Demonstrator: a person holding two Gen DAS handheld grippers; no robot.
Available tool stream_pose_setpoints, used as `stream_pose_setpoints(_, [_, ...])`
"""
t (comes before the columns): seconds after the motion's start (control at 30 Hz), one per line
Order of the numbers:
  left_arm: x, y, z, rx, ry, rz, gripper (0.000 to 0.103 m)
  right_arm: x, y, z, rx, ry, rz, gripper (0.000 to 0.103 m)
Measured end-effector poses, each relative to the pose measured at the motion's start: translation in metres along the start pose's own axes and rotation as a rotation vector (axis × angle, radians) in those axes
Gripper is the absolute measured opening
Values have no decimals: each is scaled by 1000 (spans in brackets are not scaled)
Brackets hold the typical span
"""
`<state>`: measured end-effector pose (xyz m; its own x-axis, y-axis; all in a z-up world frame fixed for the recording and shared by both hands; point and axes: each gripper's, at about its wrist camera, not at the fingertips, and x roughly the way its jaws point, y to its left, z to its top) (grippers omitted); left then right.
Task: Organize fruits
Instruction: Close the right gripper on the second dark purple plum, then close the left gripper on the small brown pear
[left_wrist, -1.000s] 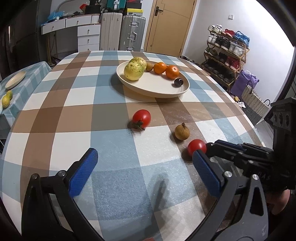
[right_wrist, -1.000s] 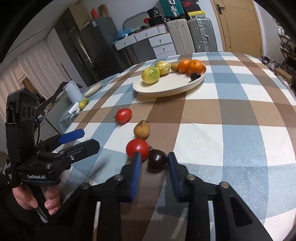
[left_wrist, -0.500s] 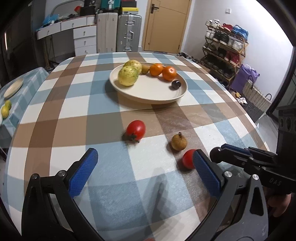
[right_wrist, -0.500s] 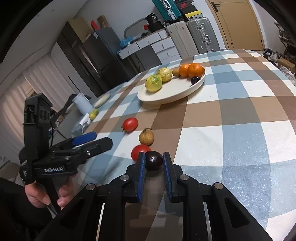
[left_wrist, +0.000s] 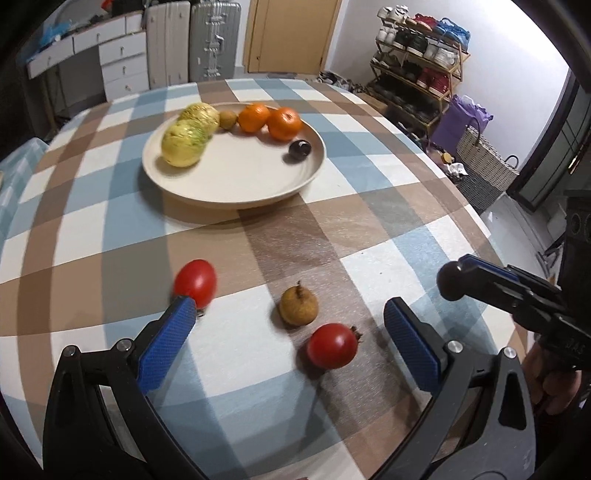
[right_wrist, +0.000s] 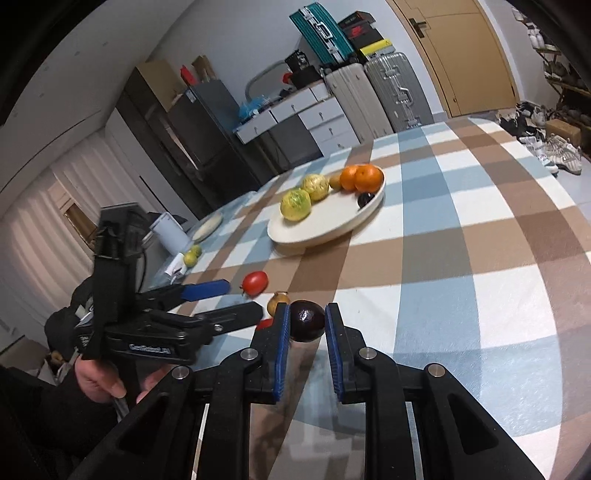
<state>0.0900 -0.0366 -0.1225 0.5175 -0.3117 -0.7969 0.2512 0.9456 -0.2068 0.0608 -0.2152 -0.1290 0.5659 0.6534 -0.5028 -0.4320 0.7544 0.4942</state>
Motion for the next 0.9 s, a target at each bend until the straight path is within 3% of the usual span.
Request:
stream_pose_setpoints(0.2, [10, -2, 7, 13, 36, -36, 85, 2, -10, 4, 14, 7, -12, 20])
stream_pose_setpoints(0.27, [14, -1, 8, 10, 57, -35, 66, 3, -11, 6, 8, 10, -10, 20])
stream_pose_setpoints(0.33, [22, 0, 7, 1, 99, -42, 34, 7, -13, 8, 9, 18, -1, 20])
stream_pose_setpoints(0.43, [24, 1, 7, -1, 95, -57, 22, 13, -14, 11, 1, 32, 16, 20])
stream_pose_setpoints(0.9, [25, 3, 16, 12, 97, -96, 21, 31, -22, 18, 1, 65, 58, 20])
